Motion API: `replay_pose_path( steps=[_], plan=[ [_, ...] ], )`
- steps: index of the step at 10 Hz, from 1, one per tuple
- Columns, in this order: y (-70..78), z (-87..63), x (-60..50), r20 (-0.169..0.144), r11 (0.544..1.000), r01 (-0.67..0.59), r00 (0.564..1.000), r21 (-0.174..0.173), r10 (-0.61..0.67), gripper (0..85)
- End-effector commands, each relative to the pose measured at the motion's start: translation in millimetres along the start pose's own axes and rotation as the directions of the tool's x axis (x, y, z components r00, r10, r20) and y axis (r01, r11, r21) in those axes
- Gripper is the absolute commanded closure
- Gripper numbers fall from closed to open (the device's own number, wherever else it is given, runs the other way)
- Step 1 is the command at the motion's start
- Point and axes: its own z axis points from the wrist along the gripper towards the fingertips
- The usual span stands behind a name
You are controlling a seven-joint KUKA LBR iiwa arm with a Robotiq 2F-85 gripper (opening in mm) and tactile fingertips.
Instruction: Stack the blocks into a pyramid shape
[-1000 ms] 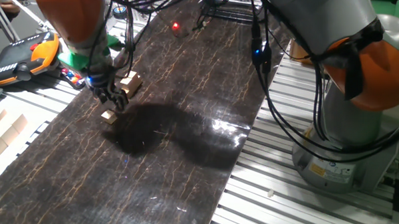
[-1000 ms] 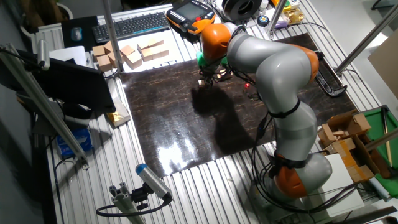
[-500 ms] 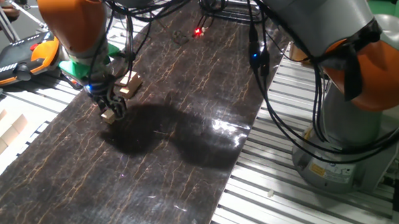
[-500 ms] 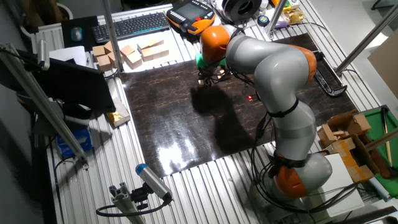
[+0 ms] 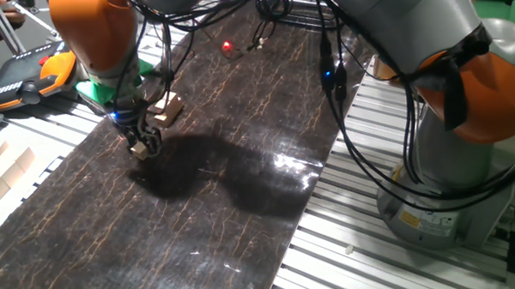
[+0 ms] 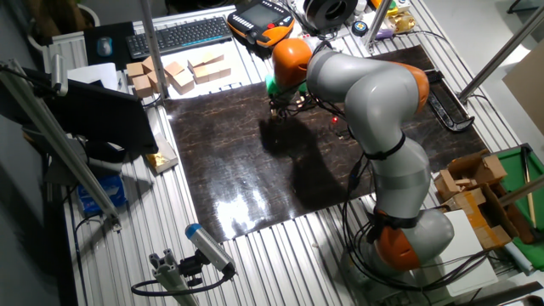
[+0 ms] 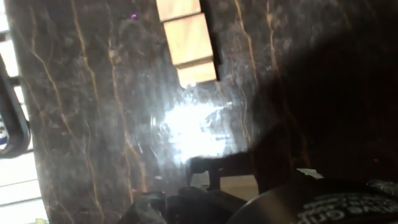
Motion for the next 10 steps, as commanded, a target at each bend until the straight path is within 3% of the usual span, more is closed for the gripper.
replay_pose_path(
  steps=[1,2,3,4,5,7,10],
  plan=[
    [-0.3,0.8,0.2,-0.001,1.000,0.003,1.000,0.002,-0.003,26.7],
    [-0.4,1.1,0.4,-0.003,1.000,0.018,1.000,0.004,-0.018,35.7],
    [-0.4,1.0,0.2,-0.002,0.999,0.032,0.999,0.005,-0.032,53.3],
    [-0.4,0.0,-0.1,0.001,0.999,0.043,0.999,0.003,-0.043,83.3],
    [0.1,-3.5,-1.5,0.009,0.999,0.048,0.999,0.005,-0.048,84.0],
    [2.0,-26.3,-10.8,0.011,0.998,0.059,0.998,0.017,-0.059,84.0],
    [11.8,-61.7,-40.7,0.013,0.994,0.103,0.995,0.037,-0.103,84.0]
  ],
)
